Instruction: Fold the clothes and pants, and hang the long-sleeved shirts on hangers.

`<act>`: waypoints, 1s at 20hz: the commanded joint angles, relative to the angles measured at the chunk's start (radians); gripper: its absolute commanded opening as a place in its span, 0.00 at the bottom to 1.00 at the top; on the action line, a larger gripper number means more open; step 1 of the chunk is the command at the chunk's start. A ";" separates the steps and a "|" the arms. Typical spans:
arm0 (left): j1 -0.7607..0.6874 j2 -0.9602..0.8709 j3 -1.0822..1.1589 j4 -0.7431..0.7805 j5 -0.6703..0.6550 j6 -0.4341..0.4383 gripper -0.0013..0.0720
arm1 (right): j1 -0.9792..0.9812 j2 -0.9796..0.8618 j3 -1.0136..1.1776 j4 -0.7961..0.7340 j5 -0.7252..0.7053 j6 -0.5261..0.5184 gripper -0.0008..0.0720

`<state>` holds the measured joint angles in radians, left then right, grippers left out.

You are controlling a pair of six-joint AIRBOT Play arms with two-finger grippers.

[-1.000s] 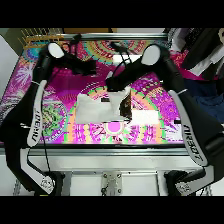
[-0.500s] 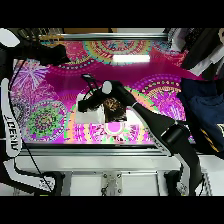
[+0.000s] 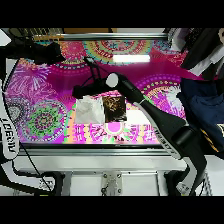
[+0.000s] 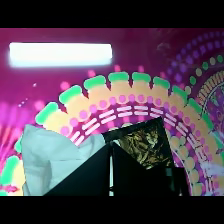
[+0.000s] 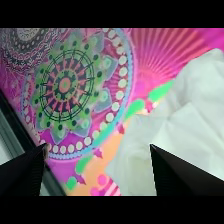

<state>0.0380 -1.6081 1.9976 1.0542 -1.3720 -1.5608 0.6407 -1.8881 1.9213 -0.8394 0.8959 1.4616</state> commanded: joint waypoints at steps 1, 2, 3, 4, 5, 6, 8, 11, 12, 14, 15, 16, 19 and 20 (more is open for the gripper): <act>0.001 0.001 0.000 0.001 -0.010 0.012 0.03 | -0.091 0.108 -0.051 -0.153 0.134 -0.004 1.00; 0.002 0.001 0.000 0.002 -0.026 0.025 0.03 | -0.135 0.153 -0.115 -0.206 0.167 -0.004 1.00; 0.002 0.001 0.000 0.002 -0.041 0.030 0.03 | -0.191 0.203 -0.204 -0.227 0.193 -0.017 1.00; 0.000 0.001 0.000 0.001 -0.046 0.037 0.03 | -0.246 0.246 -0.299 -0.226 0.204 -0.021 1.00; -0.010 0.001 0.000 0.001 -0.045 0.037 0.03 | -0.317 0.290 -0.418 -0.221 0.204 -0.021 1.00; -0.022 0.001 0.000 0.001 -0.040 0.039 0.03 | -0.390 0.323 -0.536 -0.217 0.185 -0.004 1.00; -0.057 0.001 0.000 0.001 -0.033 0.048 0.03 | -0.518 0.330 -0.710 -0.126 0.143 0.035 1.00; -0.111 0.001 0.000 0.001 -0.011 0.070 0.03 | -0.620 0.240 -0.812 0.112 0.116 -0.101 1.00; -0.123 0.001 0.000 0.001 -0.004 0.070 0.03 | -0.623 0.197 -0.811 0.188 0.117 -0.147 1.00; -0.138 0.001 0.000 0.001 -0.005 0.069 0.03 | -0.600 0.129 -0.807 0.369 0.114 -0.259 1.00; -0.141 0.001 0.000 0.001 -0.003 0.069 0.03 | -0.581 0.101 -0.800 0.447 0.113 -0.302 0.99; -0.141 0.001 0.000 0.001 0.002 0.069 0.03 | -0.555 0.079 -0.787 0.507 0.110 -0.331 0.98; -0.138 0.001 0.000 0.000 0.004 0.069 0.03 | -0.456 0.036 -0.729 0.533 0.097 -0.340 0.98; -0.138 0.001 0.000 0.000 0.004 0.069 0.03 | -0.420 0.023 -0.708 0.533 0.098 -0.340 0.98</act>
<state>-0.0971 -1.6073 1.9976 1.0542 -1.3720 -1.4937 0.1493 -1.8202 1.1774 -0.3828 1.0054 1.1679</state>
